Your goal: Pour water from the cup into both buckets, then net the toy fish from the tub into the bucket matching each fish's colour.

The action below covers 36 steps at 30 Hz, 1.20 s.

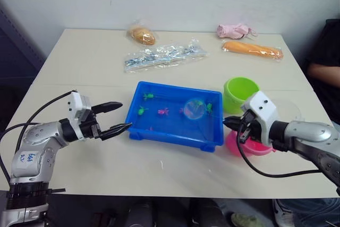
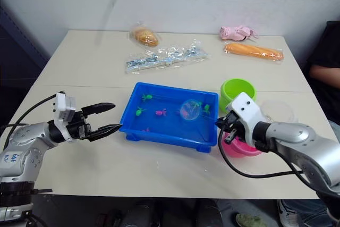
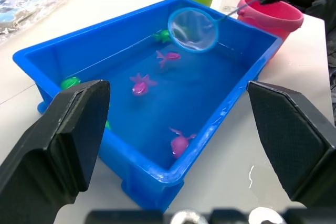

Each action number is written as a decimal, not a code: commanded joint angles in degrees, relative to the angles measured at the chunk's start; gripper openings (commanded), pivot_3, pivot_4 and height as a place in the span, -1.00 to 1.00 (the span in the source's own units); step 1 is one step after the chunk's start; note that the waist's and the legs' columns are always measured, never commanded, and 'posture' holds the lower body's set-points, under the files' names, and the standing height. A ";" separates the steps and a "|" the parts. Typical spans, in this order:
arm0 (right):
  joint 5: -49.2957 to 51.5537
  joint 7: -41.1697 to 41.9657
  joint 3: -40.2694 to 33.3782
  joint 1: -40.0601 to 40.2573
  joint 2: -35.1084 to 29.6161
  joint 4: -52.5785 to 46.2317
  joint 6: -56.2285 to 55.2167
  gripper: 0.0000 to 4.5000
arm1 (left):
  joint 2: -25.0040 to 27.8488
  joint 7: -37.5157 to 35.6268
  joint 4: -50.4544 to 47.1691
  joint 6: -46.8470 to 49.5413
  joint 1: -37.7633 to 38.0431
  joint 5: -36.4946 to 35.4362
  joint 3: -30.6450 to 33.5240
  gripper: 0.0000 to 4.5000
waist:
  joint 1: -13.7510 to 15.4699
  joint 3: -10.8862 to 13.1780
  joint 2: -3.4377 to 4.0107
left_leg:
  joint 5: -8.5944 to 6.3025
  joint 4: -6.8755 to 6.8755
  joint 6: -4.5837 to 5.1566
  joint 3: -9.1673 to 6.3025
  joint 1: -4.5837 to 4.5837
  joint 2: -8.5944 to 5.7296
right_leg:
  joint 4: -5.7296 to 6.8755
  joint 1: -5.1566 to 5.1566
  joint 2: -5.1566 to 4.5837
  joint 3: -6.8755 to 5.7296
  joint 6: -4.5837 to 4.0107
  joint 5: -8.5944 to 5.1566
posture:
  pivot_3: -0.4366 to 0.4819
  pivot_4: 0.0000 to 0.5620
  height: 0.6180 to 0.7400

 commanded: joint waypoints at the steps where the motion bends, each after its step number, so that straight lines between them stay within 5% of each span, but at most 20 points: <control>1: -4.12 1.82 0.04 -1.49 -1.59 0.48 -0.64 -1.00 | -0.09 1.20 -3.32 0.30 1.05 -1.29 0.85 0.99 | 0.02 0.00 0.00 | 0.00 0.00 0.00 0.00 0.00 0.00 | 0.00 0.00 0.01 0.00 0.00 0.00 | -0.05 -0.47 1.00; 14: -20.94 2.50 10.05 -6.50 1.61 4.06 -3.94 -1.00 | -0.51 2.20 -4.48 1.52 0.69 -1.81 -0.27 0.99 | -0.17 0.00 0.00 | 0.04 0.00 -0.06 0.04 0.00 0.02 | 0.04 -0.03 0.04 -0.01 0.02 0.01 | -0.05 -0.47 1.00; 22: -22.95 4.86 13.83 -11.01 6.53 3.07 -0.65 -1.00 | -0.03 1.42 -3.47 1.37 0.16 -1.43 -0.36 0.99 | -0.62 0.00 0.00 | 0.05 -0.03 -0.07 0.03 0.00 0.02 | 0.03 -0.04 0.06 -0.03 0.02 0.01 | -0.05 -0.47 1.00; 26: -19.05 6.13 11.70 -11.86 10.18 1.56 4.66 -1.00 | -0.12 1.16 -2.94 0.99 0.22 -1.37 -0.23 0.99 | -0.99 0.00 0.00 | 0.05 -0.03 -0.07 0.02 -0.01 0.02 | 0.04 -0.04 0.06 -0.04 0.02 0.01 | -0.05 -0.47 1.00; 36: -3.68 7.41 -7.32 -10.13 16.13 0.95 24.57 -1.00 | 0.59 -0.75 -0.57 0.05 -0.58 -1.49 0.04 0.99 | -1.04 0.00 0.00 | 0.04 -0.06 -0.06 0.00 -0.01 0.01 | 0.04 -0.03 0.05 -0.04 0.02 0.01 | -0.05 -0.47 1.00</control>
